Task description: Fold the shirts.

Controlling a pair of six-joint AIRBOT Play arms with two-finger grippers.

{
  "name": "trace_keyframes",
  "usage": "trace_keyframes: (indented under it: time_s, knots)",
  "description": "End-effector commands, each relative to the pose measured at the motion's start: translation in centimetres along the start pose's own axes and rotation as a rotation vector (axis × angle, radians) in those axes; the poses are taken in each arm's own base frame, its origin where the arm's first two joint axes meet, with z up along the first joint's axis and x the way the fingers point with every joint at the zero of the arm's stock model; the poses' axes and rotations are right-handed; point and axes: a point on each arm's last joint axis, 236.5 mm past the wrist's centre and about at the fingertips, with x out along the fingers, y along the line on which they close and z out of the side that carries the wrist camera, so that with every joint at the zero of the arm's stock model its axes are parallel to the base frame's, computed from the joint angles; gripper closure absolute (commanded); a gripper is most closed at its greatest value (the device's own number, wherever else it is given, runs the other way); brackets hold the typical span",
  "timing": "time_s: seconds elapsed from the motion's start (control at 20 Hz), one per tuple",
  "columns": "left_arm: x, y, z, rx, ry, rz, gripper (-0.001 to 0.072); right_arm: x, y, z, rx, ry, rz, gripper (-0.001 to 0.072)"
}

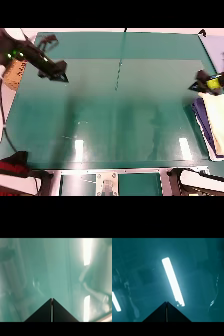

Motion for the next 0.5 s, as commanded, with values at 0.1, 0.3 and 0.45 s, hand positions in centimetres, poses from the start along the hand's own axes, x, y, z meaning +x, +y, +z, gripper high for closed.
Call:
trace_keyframes:
  time_s: [0.1,0.3,0.45]
  knots:
    - [5.1,-3.3,-8.4,0.024,0.05,0.008,0.0686,6.8,4.7,-6.7,-0.199,0.161,0.026,0.0695]
    - [5.4,-3.1,-11.0,-0.001,0.052,0.011,0.0685,7.6,6.1,-6.5,-0.256,0.123,0.037,0.0695]
    - [5.3,-3.2,-11.1,-0.003,0.054,0.006,0.0685,7.3,5.9,-8.5,-0.239,0.21,0.036,0.0695]
